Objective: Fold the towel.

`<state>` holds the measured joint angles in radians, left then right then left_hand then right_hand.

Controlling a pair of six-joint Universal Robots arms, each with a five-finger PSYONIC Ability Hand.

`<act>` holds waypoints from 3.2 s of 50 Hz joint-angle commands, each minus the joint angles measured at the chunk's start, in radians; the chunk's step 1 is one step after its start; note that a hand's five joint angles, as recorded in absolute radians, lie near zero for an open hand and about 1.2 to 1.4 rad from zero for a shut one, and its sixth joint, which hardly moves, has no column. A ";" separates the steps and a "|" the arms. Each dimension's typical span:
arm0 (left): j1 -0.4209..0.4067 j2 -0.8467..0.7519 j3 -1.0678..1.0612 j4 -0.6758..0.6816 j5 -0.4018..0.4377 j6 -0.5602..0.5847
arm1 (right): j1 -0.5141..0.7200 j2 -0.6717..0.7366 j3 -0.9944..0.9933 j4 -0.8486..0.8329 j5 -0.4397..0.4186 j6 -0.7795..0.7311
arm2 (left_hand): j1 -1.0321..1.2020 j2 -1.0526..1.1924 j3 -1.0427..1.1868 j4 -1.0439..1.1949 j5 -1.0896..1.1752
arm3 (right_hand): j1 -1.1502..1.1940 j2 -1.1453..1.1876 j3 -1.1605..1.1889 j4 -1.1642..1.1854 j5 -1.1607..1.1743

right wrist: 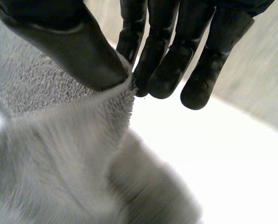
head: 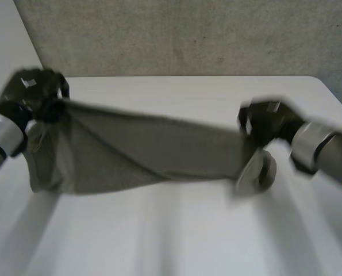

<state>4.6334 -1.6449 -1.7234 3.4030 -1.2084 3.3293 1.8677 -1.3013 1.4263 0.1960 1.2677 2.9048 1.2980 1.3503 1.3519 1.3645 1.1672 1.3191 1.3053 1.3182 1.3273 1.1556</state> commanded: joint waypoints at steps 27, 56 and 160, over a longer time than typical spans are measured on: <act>-0.016 -0.371 0.590 -0.136 -0.066 -0.156 | 0.050 0.277 -0.672 0.158 0.275 -0.444 | 0.098 0.046 0.044 0.032 0.055 | 0.077 0.091 0.078 0.069 0.066; -0.023 -0.354 0.507 0.140 -0.082 -0.139 | -0.002 0.079 -0.260 -0.365 0.029 -0.173 | 0.098 0.046 0.044 0.032 0.055 | 0.077 0.091 0.078 0.069 0.066; -0.008 -0.608 1.220 0.053 -0.146 -0.094 | -0.062 0.403 -1.021 -0.228 0.170 -0.285 | 0.098 0.046 0.044 0.032 0.055 | 0.077 0.091 0.078 0.069 0.066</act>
<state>4.6247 -2.2134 -0.7798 3.4515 -1.2690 3.2432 1.8085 -0.8874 0.4962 0.1504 1.4167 2.6117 1.2980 1.3521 1.3543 1.3650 1.1674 1.3207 1.3289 1.3276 1.3348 1.1650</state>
